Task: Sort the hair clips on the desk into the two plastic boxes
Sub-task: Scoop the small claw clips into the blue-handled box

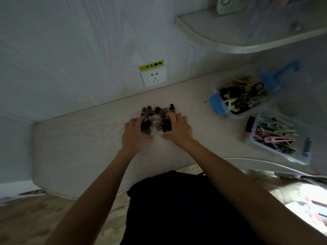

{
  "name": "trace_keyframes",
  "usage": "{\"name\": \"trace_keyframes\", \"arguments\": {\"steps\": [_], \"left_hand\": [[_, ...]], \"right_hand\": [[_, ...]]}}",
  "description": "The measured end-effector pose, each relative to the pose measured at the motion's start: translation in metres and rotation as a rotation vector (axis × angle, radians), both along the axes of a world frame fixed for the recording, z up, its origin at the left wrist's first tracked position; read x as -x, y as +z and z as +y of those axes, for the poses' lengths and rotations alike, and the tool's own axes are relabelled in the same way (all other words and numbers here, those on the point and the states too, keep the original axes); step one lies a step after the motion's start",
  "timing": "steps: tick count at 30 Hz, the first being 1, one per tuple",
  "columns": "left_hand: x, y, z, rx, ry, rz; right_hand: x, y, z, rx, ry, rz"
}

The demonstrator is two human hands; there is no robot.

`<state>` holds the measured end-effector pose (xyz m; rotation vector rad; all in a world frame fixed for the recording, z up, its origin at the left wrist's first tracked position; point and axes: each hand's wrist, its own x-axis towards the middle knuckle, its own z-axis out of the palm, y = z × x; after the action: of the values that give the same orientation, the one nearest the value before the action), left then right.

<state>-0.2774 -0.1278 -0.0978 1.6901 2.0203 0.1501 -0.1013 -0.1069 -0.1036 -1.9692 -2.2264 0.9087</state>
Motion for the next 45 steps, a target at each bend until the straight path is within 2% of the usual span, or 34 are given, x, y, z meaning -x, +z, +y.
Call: {"name": "trace_keyframes", "arguments": {"steps": [4,7,17,20,24,31,37,45], "left_hand": [[-0.008,-0.001,0.003,-0.062,0.107,-0.102],[-0.007,-0.001,0.005,-0.084,0.109,-0.182],[-0.001,-0.002,0.002,-0.036,0.072,-0.167],[-0.002,-0.002,0.000,-0.014,0.031,-0.147],[-0.004,-0.002,-0.002,-0.016,-0.002,-0.152],[0.002,-0.001,-0.003,-0.018,-0.007,-0.185],[-0.003,-0.004,-0.003,-0.031,-0.053,-0.130],[-0.001,-0.004,-0.001,-0.013,0.044,-0.224]], "right_hand": [[0.006,0.000,0.001,0.004,0.010,-0.014],[0.006,0.002,-0.001,-0.026,0.006,0.030],[0.014,0.003,-0.019,-0.108,-0.114,0.237],[0.018,0.001,-0.023,-0.138,-0.062,0.225],[0.027,0.001,-0.022,-0.070,0.032,0.134],[0.039,0.002,-0.013,-0.048,-0.028,0.078],[0.043,-0.003,-0.012,-0.060,-0.061,0.038],[0.032,-0.003,-0.008,-0.059,-0.183,0.135]]}}
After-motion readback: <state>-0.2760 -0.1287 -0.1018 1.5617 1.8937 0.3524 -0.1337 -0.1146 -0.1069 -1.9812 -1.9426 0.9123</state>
